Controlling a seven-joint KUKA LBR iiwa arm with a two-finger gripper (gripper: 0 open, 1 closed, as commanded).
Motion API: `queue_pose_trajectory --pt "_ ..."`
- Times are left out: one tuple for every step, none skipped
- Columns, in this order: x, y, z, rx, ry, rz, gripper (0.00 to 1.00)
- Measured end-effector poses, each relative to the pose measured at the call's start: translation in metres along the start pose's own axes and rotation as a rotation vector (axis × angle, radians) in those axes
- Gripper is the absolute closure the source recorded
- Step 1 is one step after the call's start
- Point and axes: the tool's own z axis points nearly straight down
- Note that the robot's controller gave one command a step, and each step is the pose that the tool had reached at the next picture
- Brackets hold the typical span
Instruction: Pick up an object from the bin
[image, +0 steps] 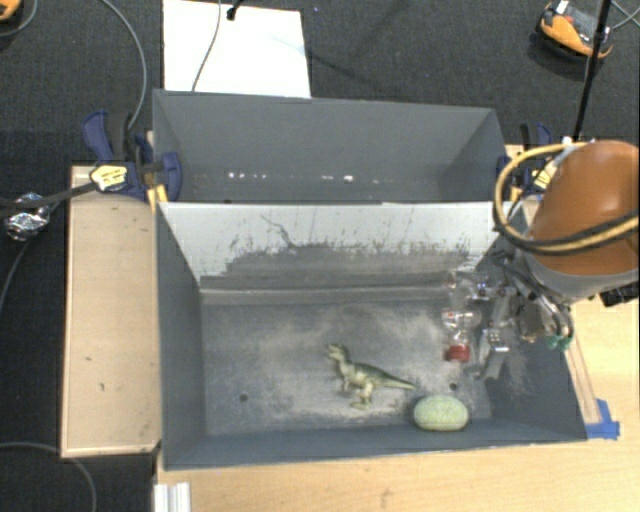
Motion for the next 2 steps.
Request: queue_pose_trajectory --pt "-0.002 0.000 -0.004 0.001 -0.008 -0.002 0.00" --pt "0.003 -0.004 0.031 0.002 -0.013 -0.067 0.00"
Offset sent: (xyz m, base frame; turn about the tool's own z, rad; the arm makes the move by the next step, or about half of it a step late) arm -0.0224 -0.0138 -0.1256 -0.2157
